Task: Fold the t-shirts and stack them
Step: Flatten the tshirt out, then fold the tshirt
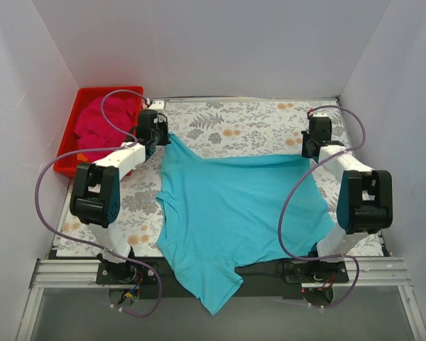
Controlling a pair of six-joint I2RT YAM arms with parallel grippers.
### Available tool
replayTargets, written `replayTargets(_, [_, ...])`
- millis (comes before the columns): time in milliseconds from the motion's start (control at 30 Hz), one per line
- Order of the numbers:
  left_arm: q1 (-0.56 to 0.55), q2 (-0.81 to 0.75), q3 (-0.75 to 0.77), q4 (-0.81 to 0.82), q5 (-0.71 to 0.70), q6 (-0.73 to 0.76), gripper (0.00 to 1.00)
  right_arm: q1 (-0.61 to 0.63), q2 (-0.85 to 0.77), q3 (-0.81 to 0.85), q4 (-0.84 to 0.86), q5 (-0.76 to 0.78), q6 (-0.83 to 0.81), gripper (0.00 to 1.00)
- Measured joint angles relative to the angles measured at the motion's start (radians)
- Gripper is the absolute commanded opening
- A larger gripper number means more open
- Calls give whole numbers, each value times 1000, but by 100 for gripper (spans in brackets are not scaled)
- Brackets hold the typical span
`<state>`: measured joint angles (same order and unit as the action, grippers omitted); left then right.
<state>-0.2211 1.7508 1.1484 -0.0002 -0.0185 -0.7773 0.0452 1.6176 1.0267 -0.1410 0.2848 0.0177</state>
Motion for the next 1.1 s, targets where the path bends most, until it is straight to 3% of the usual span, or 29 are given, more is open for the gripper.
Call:
replayTargets(467, [23,226,328,-2,101,15,0,-32,217,249,47,-42,-3,1])
replayTargets(700, [23,197,300,-72,129,-10,0,-57,221,252,46,-82,3,1])
replayTargets(1100, [23,-30,149,-211,164,-78,0,-80,88,180,43,-99,14,1])
